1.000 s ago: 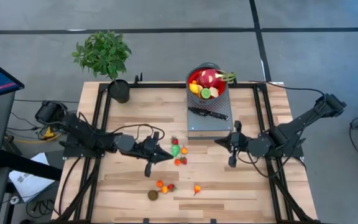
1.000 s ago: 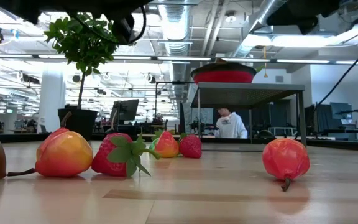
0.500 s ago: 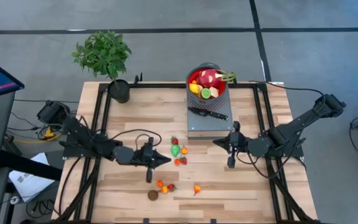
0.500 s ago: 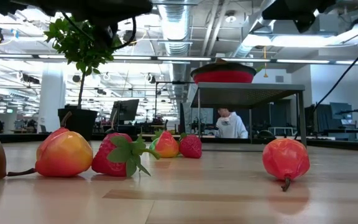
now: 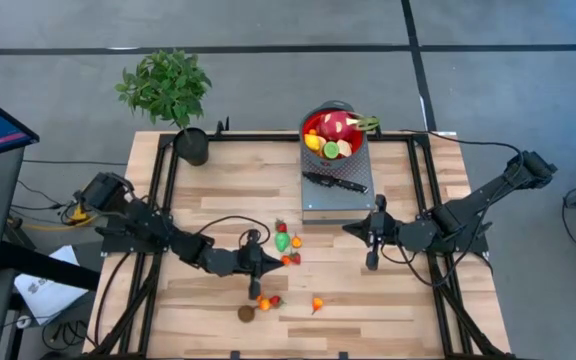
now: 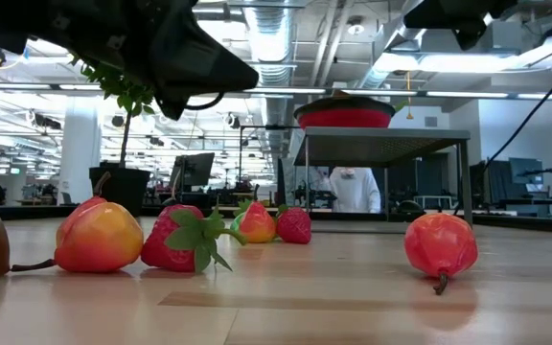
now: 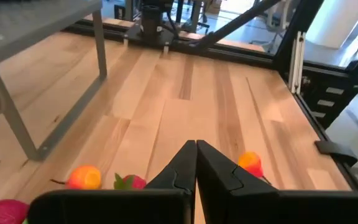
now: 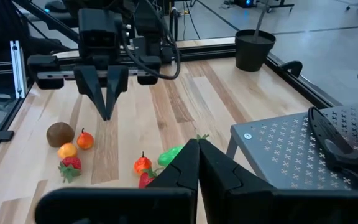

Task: Pick & Place Fruit
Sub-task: Put the yellow pear into the red colander on the shelf

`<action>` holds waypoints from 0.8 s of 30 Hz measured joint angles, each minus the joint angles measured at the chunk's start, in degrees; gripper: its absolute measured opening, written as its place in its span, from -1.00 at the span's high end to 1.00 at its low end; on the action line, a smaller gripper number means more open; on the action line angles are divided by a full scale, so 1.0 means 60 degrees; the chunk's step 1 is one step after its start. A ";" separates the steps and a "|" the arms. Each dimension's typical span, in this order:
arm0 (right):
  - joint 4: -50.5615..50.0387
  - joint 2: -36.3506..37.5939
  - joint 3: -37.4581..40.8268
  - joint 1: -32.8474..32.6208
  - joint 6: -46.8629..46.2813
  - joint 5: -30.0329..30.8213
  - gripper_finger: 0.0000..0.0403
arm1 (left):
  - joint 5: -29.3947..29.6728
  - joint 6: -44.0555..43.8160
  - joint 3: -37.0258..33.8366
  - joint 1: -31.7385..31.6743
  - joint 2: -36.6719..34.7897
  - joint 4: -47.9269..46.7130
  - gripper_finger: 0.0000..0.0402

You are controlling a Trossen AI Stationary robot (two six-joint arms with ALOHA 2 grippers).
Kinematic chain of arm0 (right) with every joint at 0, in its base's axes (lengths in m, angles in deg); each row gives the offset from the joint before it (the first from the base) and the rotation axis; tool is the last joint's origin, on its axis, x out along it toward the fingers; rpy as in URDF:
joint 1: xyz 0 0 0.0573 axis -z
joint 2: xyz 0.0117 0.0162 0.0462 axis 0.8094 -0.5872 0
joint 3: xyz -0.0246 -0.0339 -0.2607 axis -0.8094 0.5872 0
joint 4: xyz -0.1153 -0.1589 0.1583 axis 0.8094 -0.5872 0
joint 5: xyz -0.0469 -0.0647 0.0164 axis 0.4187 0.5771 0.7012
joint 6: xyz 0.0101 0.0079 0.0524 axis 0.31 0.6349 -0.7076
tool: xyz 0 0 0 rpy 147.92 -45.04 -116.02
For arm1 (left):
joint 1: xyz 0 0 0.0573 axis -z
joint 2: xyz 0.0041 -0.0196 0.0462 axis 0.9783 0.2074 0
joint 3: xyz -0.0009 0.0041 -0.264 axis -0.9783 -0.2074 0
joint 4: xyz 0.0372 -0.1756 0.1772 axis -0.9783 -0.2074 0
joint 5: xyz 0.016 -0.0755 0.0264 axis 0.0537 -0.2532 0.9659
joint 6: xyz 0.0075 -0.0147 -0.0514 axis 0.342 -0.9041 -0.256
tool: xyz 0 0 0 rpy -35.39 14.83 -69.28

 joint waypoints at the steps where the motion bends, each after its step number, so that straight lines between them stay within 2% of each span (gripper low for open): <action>1: -0.0003 0.0000 0.0000 0.0000 -0.0001 0.0000 1.00 | 0.0003 0.0145 0.0000 0.0000 -0.0018 -0.0003 0.99; 6: -0.0004 0.0000 0.0000 0.0000 0.0000 0.0000 1.00 | 0.0001 0.0704 0.0004 -0.0062 -0.0018 -0.0025 0.97; 10: -0.0004 0.0000 0.0000 0.0000 0.0000 0.0000 1.00 | 0.0000 0.0704 0.0004 -0.0226 -0.0018 -0.0030 0.86; 18: -0.0004 0.0000 0.0000 0.0000 -0.0124 0.0000 1.00 | -0.0002 -0.0254 0.0004 -0.0633 -0.0019 -0.0037 0.28; 24: -0.0004 0.0000 0.0000 0.0000 -0.0146 0.0000 1.00 | -0.0015 -0.0294 0.0004 -0.0761 -0.0022 -0.0037 -0.20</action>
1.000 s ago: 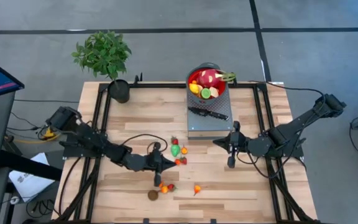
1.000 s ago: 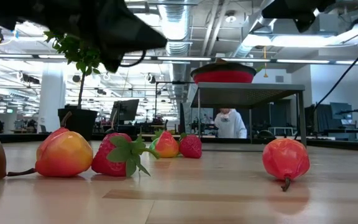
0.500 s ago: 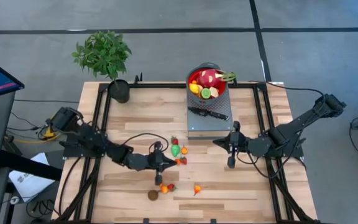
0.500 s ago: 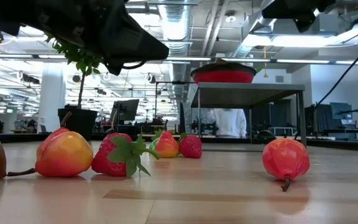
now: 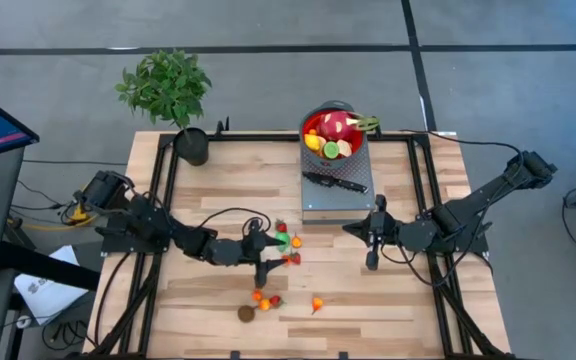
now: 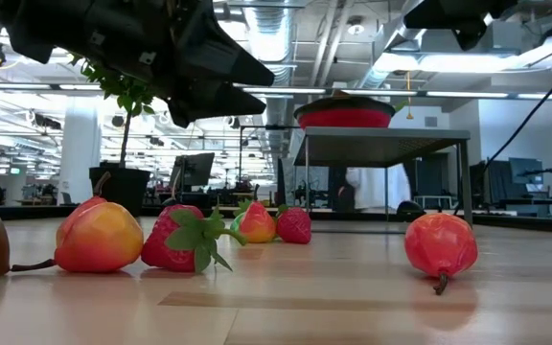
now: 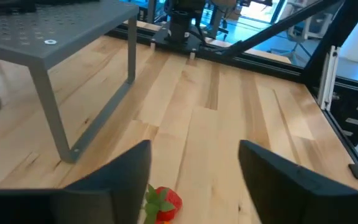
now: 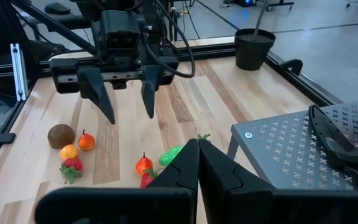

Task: Pick & Place Fruit
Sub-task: Put the yellow pear into the red colander on the shelf

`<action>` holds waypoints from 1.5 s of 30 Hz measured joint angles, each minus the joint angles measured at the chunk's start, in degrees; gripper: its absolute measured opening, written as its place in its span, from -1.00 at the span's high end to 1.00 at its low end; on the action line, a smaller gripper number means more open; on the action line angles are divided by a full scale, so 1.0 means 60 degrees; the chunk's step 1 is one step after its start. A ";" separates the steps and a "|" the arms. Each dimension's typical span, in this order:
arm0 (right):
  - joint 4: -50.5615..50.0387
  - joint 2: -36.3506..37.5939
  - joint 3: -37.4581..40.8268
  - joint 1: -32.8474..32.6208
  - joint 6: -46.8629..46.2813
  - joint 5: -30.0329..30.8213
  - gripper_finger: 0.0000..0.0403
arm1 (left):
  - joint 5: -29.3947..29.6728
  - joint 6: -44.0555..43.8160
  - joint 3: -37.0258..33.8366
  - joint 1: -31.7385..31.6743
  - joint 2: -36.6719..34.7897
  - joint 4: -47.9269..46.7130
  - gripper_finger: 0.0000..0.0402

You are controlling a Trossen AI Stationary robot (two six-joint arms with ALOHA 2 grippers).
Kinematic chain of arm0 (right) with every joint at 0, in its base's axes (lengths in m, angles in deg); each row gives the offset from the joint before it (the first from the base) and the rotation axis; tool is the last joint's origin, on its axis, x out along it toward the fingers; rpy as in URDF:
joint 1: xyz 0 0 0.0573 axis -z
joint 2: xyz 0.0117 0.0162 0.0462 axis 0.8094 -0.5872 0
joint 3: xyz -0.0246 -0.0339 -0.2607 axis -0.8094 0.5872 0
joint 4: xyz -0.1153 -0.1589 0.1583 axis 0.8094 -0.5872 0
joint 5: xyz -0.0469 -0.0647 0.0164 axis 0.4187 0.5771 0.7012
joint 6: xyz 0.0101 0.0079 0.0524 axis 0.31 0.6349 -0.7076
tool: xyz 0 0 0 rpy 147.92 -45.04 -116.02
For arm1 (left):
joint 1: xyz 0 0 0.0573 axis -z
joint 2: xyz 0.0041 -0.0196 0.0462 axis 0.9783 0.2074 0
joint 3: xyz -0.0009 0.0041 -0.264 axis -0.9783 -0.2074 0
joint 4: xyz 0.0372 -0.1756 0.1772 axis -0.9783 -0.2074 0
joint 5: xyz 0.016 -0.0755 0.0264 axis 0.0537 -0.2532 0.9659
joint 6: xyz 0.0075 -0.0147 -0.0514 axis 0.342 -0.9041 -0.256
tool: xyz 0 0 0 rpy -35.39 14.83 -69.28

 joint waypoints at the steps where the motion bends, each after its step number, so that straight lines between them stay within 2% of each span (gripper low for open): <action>1: 0.0000 0.0000 0.0000 0.0000 0.0000 0.0000 1.00 | -0.0093 0.0004 0.0000 0.0000 0.0000 0.0000 -0.27; 4: 0.0000 0.0000 0.0000 0.0000 0.0000 0.0000 1.00 | -0.0342 0.0065 0.0000 0.0004 -0.0004 0.0009 -0.42; 8: 0.0000 0.0000 0.0000 0.0000 -0.0001 0.0000 1.00 | -0.0346 -0.0040 0.0000 0.0004 -0.0004 0.0022 -0.51; 24: -0.0003 0.0000 0.0000 0.0007 -0.0003 0.0000 1.00 | -0.0345 -0.0537 -0.0692 0.0004 0.0060 0.0034 -0.42; 33: -0.0004 0.0000 0.0000 0.0007 0.0000 0.0002 1.00 | -0.0357 -0.1005 -0.0622 0.0010 0.1663 0.1065 -0.38; 45: -0.0021 -0.0004 0.0000 0.0000 0.0000 0.0004 1.00 | -0.0349 -0.1005 0.0012 0.0007 0.3093 0.1240 -0.38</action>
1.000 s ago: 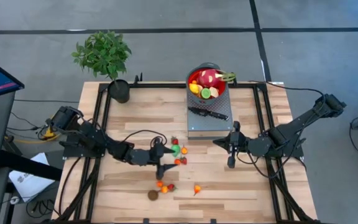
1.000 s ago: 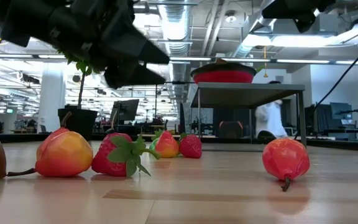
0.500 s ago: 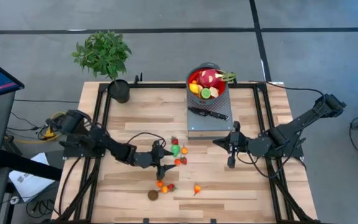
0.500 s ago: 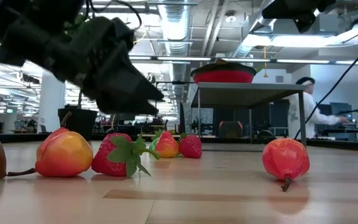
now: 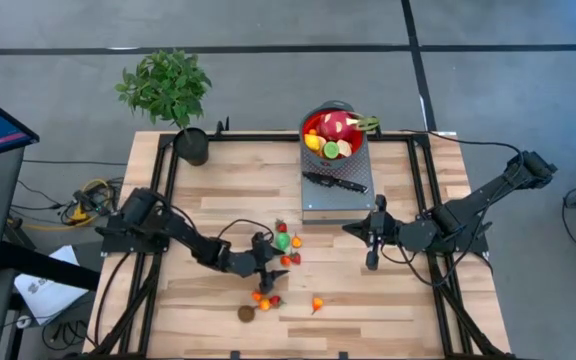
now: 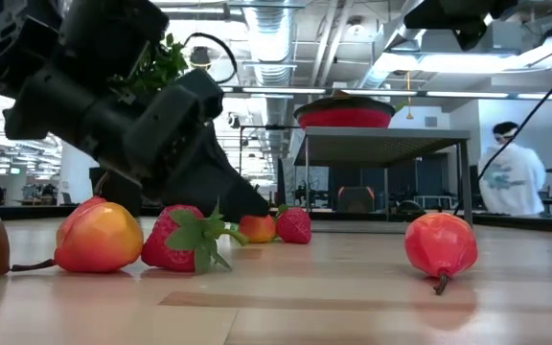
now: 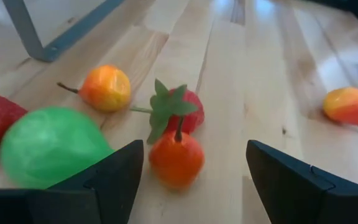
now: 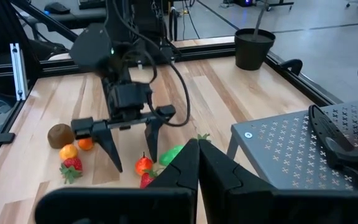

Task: Pick & Place Fruit
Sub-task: Put the yellow pear into the red colander on the shelf

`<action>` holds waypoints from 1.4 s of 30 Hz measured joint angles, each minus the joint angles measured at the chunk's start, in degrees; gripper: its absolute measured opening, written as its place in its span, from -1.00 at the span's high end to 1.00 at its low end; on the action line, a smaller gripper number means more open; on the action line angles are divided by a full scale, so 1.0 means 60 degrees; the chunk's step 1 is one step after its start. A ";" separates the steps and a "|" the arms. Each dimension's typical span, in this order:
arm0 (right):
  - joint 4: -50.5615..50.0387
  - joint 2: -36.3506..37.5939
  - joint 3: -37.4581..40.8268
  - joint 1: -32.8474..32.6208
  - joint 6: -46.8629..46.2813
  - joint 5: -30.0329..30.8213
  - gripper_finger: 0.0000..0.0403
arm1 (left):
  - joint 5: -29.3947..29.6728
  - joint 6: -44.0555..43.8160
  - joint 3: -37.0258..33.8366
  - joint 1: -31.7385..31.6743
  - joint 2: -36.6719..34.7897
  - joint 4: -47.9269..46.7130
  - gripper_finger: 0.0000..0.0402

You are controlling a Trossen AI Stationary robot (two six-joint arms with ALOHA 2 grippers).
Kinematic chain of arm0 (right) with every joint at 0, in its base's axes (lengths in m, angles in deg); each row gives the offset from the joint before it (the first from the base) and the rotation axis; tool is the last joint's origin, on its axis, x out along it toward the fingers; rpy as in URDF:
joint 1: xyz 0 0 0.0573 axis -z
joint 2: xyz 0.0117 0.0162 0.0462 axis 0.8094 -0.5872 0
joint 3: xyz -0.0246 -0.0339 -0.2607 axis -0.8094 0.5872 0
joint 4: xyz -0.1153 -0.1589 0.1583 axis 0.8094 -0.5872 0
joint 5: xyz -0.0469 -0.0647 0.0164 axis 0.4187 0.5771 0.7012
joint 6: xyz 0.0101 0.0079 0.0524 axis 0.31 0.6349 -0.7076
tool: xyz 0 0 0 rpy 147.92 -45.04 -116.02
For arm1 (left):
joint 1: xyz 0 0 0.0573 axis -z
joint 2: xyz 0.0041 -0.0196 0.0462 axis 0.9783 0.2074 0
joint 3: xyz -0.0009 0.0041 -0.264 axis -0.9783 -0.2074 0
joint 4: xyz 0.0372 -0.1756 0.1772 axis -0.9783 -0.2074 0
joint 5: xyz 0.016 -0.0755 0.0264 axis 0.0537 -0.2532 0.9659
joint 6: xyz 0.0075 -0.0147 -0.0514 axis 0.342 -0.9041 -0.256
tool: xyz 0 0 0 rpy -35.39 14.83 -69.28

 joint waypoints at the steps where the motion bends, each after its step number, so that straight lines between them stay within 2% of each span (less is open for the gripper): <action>1: 0.0000 0.0000 0.0000 0.0000 0.0000 0.0000 1.00 | -0.0004 0.0000 0.0091 -0.0003 0.0130 0.0002 -0.38; 8: 0.0013 0.0000 0.0000 0.0000 0.0000 0.0000 1.00 | 0.0211 0.0004 0.0413 0.0003 0.0705 0.0088 -0.38; 18: 0.0013 0.0000 0.0000 -0.0036 -0.0002 0.0000 1.00 | 0.0364 -0.0006 0.0407 -0.0014 0.0644 -0.0008 -0.37; 21: 0.0010 0.0000 0.0000 -0.0036 0.0000 0.0000 1.00 | 0.0406 -0.0071 0.0404 -0.0015 0.0644 -0.0011 -0.28; 32: 0.0009 0.0000 0.0000 -0.0036 -0.0001 0.0000 1.00 | 0.0412 -0.0637 0.0400 -0.0015 0.0644 -0.0012 0.22; 36: 0.0006 0.0000 0.0000 -0.0036 0.0000 0.0000 1.00 | 0.0254 -0.0680 0.0400 -0.0015 0.0641 0.0003 0.30; 42: 0.0006 0.0000 0.0000 -0.0036 0.0000 0.0000 1.00 | 0.0196 -0.0837 0.0397 -0.0015 0.0637 0.0052 0.30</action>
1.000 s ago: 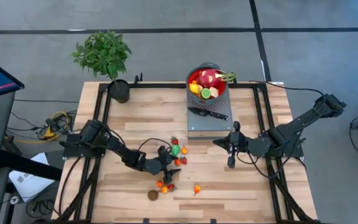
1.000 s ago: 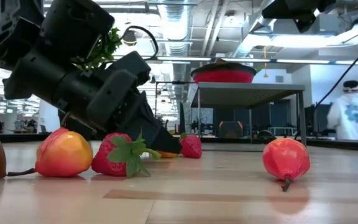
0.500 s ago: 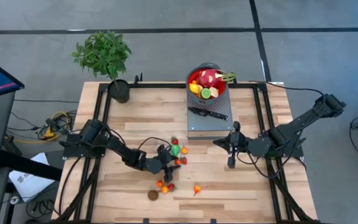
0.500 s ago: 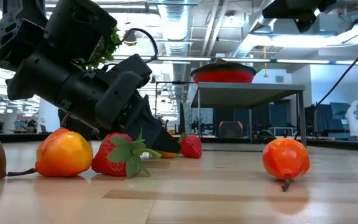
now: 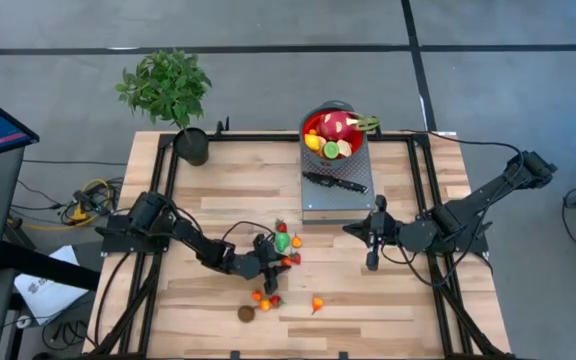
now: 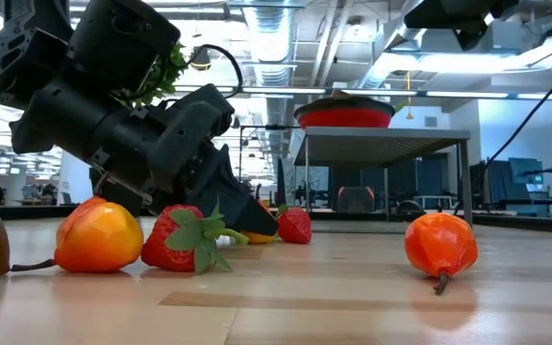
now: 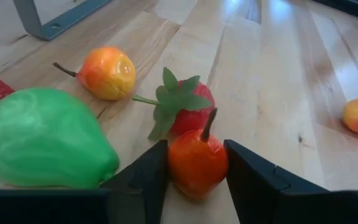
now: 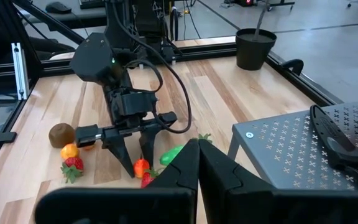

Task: Pick & Place Fruit
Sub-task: Put the yellow pear into the red colander on the shelf

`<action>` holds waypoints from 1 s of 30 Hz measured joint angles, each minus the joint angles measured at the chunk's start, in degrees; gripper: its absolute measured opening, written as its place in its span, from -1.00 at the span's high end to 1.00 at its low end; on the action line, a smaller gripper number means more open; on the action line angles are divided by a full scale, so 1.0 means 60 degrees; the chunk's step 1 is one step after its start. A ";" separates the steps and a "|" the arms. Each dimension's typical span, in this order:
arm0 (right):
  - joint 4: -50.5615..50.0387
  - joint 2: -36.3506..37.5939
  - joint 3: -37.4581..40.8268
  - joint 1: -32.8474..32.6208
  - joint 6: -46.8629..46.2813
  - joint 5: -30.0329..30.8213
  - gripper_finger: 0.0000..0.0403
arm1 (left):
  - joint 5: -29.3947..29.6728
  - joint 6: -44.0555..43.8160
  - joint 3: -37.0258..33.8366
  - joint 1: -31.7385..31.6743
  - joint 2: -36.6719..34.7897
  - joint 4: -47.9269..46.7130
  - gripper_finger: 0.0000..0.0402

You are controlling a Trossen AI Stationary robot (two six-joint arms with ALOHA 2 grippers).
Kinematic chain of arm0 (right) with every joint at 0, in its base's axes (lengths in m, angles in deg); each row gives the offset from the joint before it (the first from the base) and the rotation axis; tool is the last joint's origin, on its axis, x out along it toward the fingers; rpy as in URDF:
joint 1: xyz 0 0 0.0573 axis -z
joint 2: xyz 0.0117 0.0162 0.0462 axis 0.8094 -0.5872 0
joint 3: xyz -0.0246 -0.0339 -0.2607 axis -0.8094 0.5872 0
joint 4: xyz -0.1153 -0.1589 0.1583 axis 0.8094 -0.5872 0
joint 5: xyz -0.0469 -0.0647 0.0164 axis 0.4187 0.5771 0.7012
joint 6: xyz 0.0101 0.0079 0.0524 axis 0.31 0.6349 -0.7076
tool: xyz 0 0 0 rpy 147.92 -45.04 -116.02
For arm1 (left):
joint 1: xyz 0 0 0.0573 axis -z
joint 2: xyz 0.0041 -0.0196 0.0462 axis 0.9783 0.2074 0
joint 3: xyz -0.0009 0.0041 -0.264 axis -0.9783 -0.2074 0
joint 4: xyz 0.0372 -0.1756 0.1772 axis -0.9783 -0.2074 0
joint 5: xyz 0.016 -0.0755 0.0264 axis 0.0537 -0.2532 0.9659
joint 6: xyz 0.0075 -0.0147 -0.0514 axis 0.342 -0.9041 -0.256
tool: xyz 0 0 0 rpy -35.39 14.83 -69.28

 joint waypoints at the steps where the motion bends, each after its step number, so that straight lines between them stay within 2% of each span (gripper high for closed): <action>1: 0.0000 0.0000 0.0000 0.0000 0.0000 0.0000 1.00 | -0.0014 -0.0007 -0.0001 0.0002 0.0000 0.0041 0.30; 8: 0.0003 0.0000 0.0000 0.0000 0.0000 0.0000 1.00 | -0.0014 0.0096 -0.0002 0.0004 -0.0551 0.0112 0.32; 16: -0.0011 0.0000 0.0000 0.0000 0.0497 -0.0004 1.00 | -0.0010 0.0715 -0.0001 -0.0165 -0.2526 0.0067 0.31; 24: 0.0012 0.0000 0.0000 0.0105 0.1902 0.0004 1.00 | 0.0004 0.0884 -0.0001 -0.1038 -0.4705 0.0094 0.31; 30: 0.0030 0.0000 0.0000 0.0736 0.3143 0.0025 1.00 | -0.0117 0.0902 -0.0001 -0.2038 -0.5671 0.0096 0.31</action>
